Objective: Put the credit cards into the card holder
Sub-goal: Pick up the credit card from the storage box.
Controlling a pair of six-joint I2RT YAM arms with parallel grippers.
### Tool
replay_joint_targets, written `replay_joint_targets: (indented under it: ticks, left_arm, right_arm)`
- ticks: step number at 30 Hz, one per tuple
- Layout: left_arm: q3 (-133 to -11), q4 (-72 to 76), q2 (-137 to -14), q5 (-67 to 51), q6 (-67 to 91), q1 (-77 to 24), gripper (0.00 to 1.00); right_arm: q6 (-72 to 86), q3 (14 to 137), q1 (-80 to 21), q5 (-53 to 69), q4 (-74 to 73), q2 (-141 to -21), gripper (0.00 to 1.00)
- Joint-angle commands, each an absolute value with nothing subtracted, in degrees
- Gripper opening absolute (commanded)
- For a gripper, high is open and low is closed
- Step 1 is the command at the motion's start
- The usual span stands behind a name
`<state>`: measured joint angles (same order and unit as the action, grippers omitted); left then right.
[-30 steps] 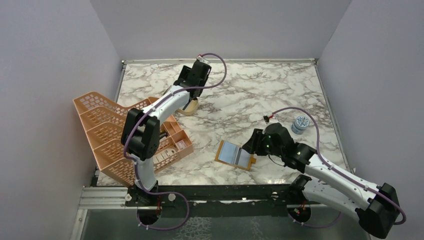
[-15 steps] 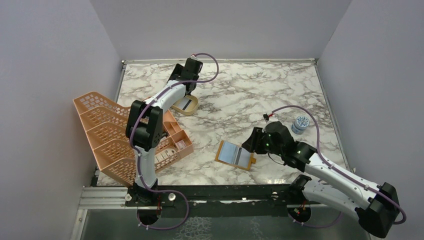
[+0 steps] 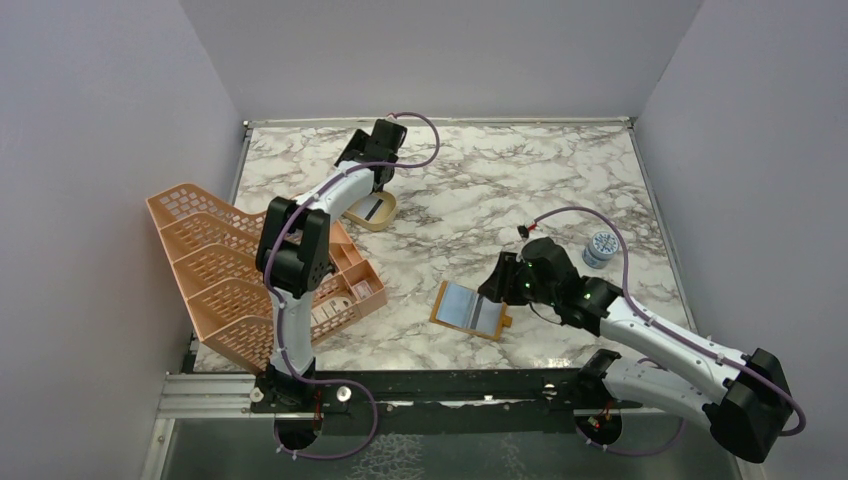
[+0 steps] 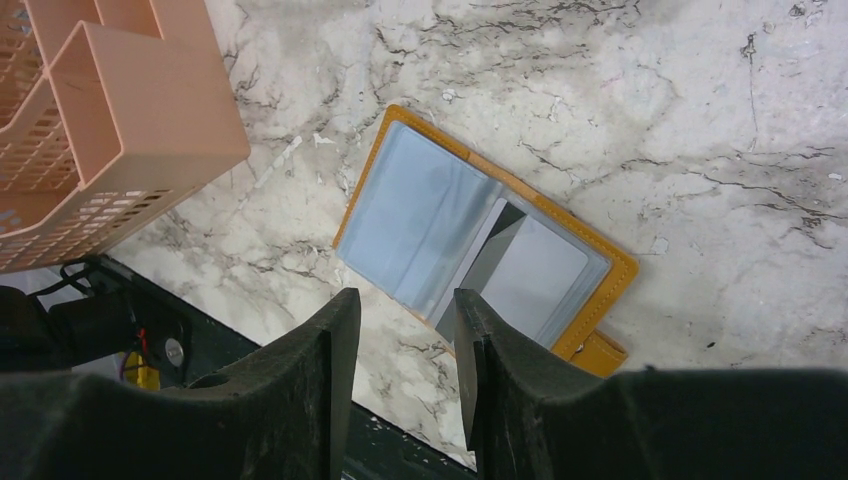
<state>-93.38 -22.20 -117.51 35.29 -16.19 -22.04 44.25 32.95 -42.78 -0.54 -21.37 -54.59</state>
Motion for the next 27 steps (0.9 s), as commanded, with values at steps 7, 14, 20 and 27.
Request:
replay_joint_targets:
  ticks: [7, 14, 20, 27]
  left_arm:
    - [-91.1, -19.3, -119.0, 34.0, -16.8, -19.9, 0.69]
    - [-89.2, -18.9, -118.6, 31.3, -16.1, -19.9, 0.7]
    - [-89.0, -18.1, -119.8, 32.6, -16.5, -20.0, 0.69]
    - [-89.3, -18.2, -120.3, 33.4, -16.5, -19.9, 0.62]
  right_arm:
    - [43.6, 33.5, -43.1, -0.1, -19.6, -53.6, 0.39]
    - [43.0, 34.5, -43.1, -1.6, -20.2, -53.8, 0.39]
    - [43.0, 34.1, -43.0, -1.7, -20.1, -53.8, 0.39]
    - [43.1, 33.8, -43.1, -2.2, -20.3, -53.3, 0.39]
